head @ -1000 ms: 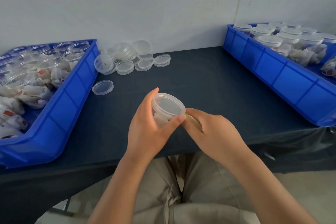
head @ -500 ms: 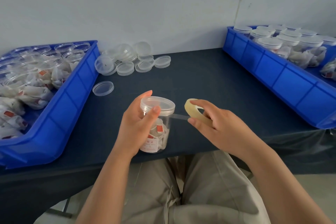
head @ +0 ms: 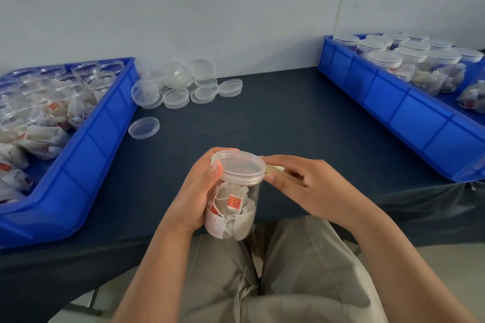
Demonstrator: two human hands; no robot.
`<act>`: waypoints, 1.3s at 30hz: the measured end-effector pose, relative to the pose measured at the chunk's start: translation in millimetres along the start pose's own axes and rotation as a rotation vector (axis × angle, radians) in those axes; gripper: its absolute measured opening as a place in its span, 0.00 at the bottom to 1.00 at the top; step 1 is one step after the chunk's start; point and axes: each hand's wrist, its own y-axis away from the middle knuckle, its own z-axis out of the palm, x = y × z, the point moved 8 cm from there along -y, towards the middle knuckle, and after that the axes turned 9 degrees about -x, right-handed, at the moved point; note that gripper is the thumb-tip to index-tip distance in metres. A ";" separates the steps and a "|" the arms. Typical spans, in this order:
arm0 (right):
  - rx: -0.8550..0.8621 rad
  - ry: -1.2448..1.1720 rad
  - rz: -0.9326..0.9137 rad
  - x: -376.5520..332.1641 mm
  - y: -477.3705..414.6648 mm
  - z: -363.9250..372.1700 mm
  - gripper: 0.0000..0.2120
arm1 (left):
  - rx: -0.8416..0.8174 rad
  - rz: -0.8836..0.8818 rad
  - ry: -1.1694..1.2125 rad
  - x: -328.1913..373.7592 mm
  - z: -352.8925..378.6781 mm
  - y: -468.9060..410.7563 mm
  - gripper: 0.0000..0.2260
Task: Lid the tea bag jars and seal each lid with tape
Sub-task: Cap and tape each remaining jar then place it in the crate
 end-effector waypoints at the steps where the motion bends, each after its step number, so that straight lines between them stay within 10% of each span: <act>1: 0.013 -0.009 -0.004 -1.3 0.6 -0.6 0.17 | -0.005 0.024 -0.027 2.1 -0.3 -2.2 0.33; 13: 0.221 0.058 0.081 -10.4 5.8 -2.2 0.19 | 0.297 0.150 -0.466 23.4 -4.8 4.1 0.19; 18: 0.264 0.217 0.120 -21.3 8.1 6.2 0.23 | 0.323 0.114 -0.478 16.5 18.1 10.8 0.44; 22: 0.224 0.226 0.103 -23.3 7.1 8.6 0.26 | 0.438 0.127 -0.514 25.7 11.4 9.1 0.44; 39: 0.053 0.189 -0.001 -9.0 2.6 -12.5 0.28 | 0.112 0.046 -0.380 35.0 -10.4 1.0 0.40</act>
